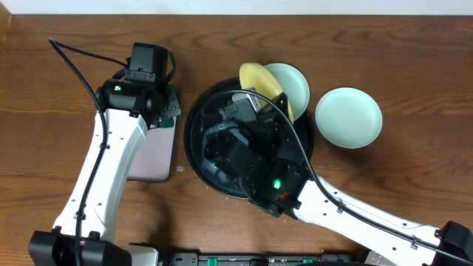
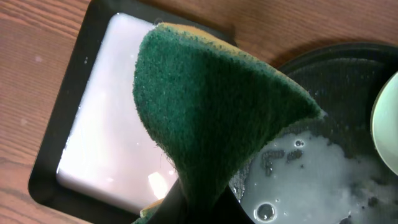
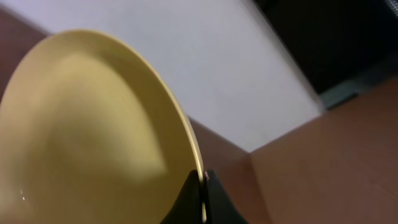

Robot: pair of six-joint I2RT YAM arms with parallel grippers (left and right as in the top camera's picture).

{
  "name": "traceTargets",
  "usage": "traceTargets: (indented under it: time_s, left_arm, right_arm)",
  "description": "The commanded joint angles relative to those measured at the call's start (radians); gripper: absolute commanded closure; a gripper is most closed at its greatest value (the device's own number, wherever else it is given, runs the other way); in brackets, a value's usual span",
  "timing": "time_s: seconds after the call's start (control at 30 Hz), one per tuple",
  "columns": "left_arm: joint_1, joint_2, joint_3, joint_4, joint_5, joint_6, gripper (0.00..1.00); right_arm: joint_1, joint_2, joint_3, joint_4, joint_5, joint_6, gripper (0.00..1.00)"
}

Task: Clean dirty plates on tray and stack at the side
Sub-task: 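Lift the yellow plate with the right gripper and set it right of tray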

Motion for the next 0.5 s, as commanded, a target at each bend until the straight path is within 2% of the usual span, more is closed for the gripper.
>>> traceTargets:
  time_s: [0.0,0.1,0.17,0.33,0.47]
  left_arm:
    - [0.003,0.005,0.003,-0.001,-0.011,-0.013,0.92]
    - [0.003,0.005,0.003,-0.001,-0.011,-0.014,0.93]
    - [0.003,0.005,0.003,-0.001,-0.011,-0.013,0.93]
    - [0.003,0.005,0.003,-0.001,-0.011,-0.014,0.93]
    - [0.003,0.005,0.003,-0.001,-0.011,-0.013,0.93]
  right_arm:
    - [0.003,-0.022,0.006,-0.105,-0.159,0.253,0.99]
    - [-0.026,-0.022,0.006,-0.231,-0.381,0.46,0.99]
    - [-0.057,-0.022,0.006,-0.262,-0.526,0.523,0.99]
    - [-0.18,-0.028,0.006,-0.252,-0.816,0.541,0.99]
    - [-0.332,-0.061,0.006,-0.241,-1.03,0.537,0.99]
